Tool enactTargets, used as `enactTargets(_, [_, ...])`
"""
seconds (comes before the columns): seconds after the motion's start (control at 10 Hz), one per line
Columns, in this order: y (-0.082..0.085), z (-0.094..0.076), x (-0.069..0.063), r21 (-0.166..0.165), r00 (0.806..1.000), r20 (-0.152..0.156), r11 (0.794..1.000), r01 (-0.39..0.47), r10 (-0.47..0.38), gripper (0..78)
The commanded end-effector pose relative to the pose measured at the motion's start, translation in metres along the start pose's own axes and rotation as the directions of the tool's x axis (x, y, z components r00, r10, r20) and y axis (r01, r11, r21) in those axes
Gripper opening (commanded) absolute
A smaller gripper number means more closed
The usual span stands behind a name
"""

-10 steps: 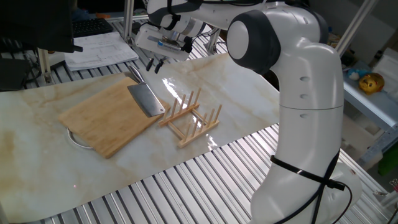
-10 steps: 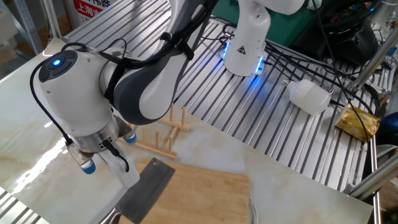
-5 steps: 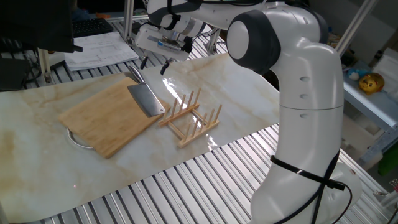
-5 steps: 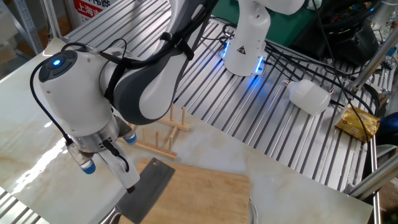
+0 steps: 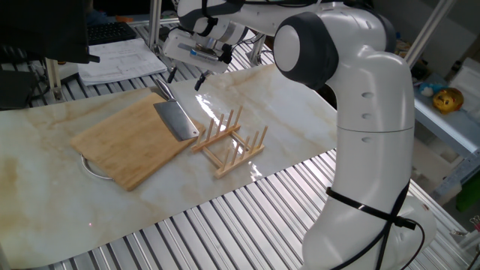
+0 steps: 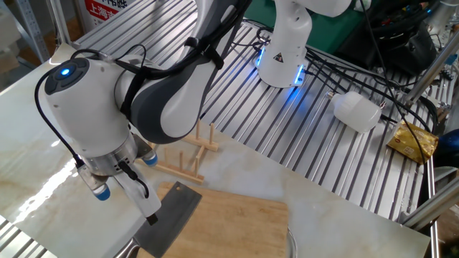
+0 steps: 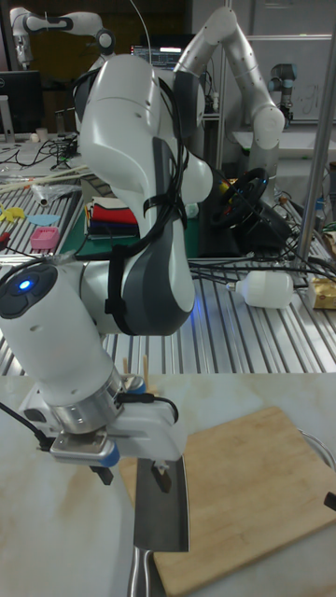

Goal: Put the knife on the knife rack

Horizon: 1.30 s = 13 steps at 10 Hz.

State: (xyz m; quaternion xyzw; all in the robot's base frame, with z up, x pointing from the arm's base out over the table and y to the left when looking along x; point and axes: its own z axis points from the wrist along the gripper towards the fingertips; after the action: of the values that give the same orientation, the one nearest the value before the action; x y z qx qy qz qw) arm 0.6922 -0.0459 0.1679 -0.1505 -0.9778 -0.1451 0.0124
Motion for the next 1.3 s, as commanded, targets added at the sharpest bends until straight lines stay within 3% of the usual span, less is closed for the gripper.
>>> enactTargets(0.1, [-0.003, 0.03, -0.016, -0.014, 0.999, 0.031, 1.0, 0.017, -0.017, 77.5])
enactTargets(1.3, [-0.003, 0.046, -0.032, -0.037, 0.998, 0.044, 0.998, 0.045, -0.043, 77.5])
